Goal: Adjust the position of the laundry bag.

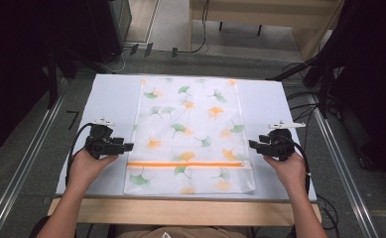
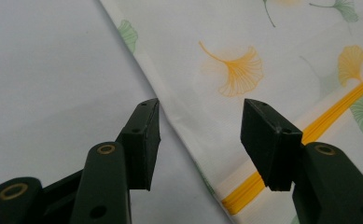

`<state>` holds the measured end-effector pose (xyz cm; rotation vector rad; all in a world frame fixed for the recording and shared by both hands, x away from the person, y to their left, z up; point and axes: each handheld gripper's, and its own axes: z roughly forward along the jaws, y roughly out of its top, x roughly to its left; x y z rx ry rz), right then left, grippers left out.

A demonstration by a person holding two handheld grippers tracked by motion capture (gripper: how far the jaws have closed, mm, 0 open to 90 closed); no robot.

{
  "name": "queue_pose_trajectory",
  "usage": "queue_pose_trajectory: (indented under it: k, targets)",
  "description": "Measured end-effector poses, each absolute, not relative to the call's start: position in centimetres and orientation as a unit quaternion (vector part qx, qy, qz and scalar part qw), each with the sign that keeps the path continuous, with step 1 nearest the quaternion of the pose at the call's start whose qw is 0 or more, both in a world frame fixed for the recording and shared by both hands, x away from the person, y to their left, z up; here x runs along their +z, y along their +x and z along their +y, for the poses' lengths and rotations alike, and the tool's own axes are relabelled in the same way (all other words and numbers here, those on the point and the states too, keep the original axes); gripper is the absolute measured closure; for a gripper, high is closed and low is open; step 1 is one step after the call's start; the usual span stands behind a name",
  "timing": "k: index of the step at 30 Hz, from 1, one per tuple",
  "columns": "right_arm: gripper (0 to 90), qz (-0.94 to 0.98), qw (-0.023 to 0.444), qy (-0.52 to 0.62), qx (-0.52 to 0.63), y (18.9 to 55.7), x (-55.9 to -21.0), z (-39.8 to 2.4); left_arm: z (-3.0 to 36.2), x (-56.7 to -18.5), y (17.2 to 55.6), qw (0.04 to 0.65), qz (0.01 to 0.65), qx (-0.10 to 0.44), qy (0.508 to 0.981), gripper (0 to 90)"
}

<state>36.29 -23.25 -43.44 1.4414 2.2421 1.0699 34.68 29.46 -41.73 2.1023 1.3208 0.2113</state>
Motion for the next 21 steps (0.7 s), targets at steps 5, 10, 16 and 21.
queue_pose_trajectory:
  k: [5,10,16,21]
  targets:
    - [47.9,0.776,0.137,0.497,0.364,36.2,-43.6,-23.3,29.4,-42.0,34.9,0.316,0.503,0.084,0.8,44.8]
    - [48.0,0.779,0.135,0.493,0.363,36.1,-43.7,-23.1,29.4,-42.4,35.1,0.314,0.506,0.082,0.799,43.9]
    - [49.1,0.781,0.133,0.492,0.361,36.1,-43.8,-22.8,29.3,-42.7,35.3,0.313,0.508,0.075,0.799,43.5]
    - [50.9,0.78,0.13,0.494,0.361,36.1,-43.9,-22.7,29.0,-43.2,35.5,0.306,0.514,0.07,0.798,43.7]
